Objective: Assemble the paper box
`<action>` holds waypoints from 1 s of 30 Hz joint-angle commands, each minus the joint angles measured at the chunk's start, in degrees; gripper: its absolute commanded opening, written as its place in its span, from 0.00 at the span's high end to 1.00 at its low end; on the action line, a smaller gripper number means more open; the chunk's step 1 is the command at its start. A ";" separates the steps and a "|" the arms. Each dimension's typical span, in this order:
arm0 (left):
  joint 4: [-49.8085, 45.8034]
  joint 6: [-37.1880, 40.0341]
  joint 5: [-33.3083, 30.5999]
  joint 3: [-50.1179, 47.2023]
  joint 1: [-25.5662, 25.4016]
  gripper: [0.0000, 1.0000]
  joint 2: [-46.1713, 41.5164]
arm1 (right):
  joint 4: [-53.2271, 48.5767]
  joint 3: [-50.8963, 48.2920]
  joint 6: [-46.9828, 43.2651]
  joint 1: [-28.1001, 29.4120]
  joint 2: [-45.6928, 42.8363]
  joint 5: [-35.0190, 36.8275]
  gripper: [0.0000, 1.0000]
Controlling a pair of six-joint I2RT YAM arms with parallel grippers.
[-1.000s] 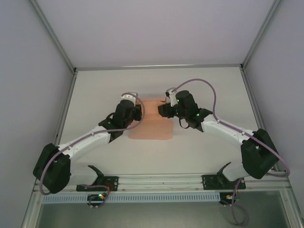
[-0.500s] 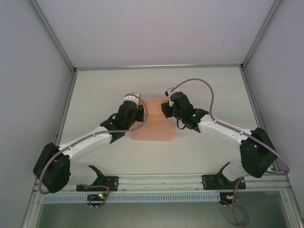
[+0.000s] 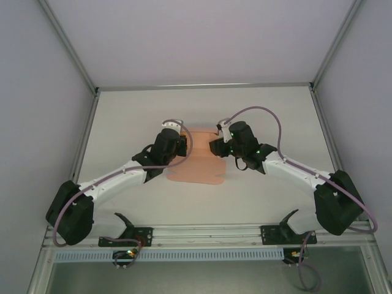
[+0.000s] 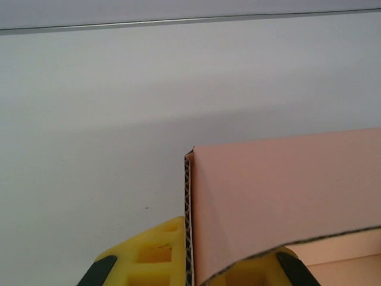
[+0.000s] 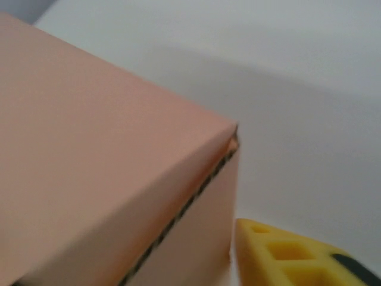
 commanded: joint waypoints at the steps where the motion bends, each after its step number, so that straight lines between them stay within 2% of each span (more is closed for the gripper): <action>1: 0.97 -0.98 2.02 0.66 0.96 1.00 -1.30 | 2.15 -0.62 -0.27 -1.30 -2.79 -5.52 0.65; 7: 1.67 -0.25 4.78 0.14 0.81 1.00 -2.37 | 1.61 0.03 0.45 -2.01 -2.61 -1.76 0.67; 9: 1.81 -0.36 4.52 0.39 0.26 1.00 -2.39 | 0.25 1.36 1.80 -1.59 -1.19 3.46 0.79; 10: 1.41 -0.61 3.17 0.75 -0.16 1.00 -2.15 | -0.70 2.18 2.20 -0.85 -0.36 6.81 0.82; 12: -0.93 -1.85 -1.28 2.08 -0.96 1.00 -1.14 | -4.25 4.38 3.64 1.47 1.81 19.00 0.92; 15: -7.39 -5.86 -9.11 5.27 -1.15 1.00 1.82 | -12.22 9.02 5.78 3.52 5.69 33.49 1.00; 19: -20.73 -11.66 -20.79 11.95 -1.26 1.00 7.53 | -23.40 14.82 9.30 4.54 11.24 49.66 1.00; 21: -23.83 -13.77 -23.22 13.21 -1.22 1.00 8.73 | -27.61 16.76 12.04 4.17 13.38 55.88 1.00; 25: -24.73 -16.07 -23.01 12.79 -1.28 1.00 8.01 | -34.35 20.26 18.01 2.02 18.08 64.15 1.00; 30: -24.64 -16.59 -22.53 12.37 -1.71 1.00 6.93 | -32.62 21.07 18.03 1.44 20.36 70.22 1.00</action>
